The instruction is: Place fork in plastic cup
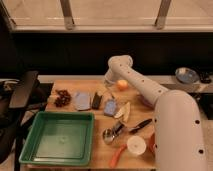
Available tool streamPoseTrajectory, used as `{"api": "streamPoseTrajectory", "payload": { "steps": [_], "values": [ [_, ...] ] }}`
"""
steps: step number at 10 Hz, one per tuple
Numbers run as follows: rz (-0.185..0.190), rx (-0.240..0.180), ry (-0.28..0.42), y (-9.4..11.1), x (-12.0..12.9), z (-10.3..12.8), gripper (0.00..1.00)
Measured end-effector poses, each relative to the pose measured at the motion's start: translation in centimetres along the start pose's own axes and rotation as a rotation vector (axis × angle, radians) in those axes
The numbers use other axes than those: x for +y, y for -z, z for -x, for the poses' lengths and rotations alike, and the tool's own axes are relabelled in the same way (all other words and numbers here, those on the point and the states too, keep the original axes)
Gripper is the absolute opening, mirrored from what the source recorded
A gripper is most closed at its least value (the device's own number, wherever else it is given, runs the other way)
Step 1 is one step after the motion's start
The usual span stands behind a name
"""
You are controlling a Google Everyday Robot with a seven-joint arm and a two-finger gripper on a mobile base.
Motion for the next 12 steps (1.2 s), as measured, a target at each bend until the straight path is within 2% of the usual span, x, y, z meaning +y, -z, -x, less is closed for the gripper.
{"api": "streamPoseTrajectory", "payload": {
  "steps": [4,6,8,10,12],
  "values": [
    [-0.002,0.002,0.001,-0.2,0.1,0.0,0.66],
    [-0.041,0.002,-0.007,-0.8,-0.2,-0.1,0.66],
    [-0.052,-0.019,-0.015,-1.4,-0.6,-0.1,0.66],
    [-0.032,-0.047,-0.041,-1.9,-1.6,-0.4,0.66],
    [-0.021,-0.055,-0.061,-2.4,-2.4,-0.3,0.66]
  ]
}}
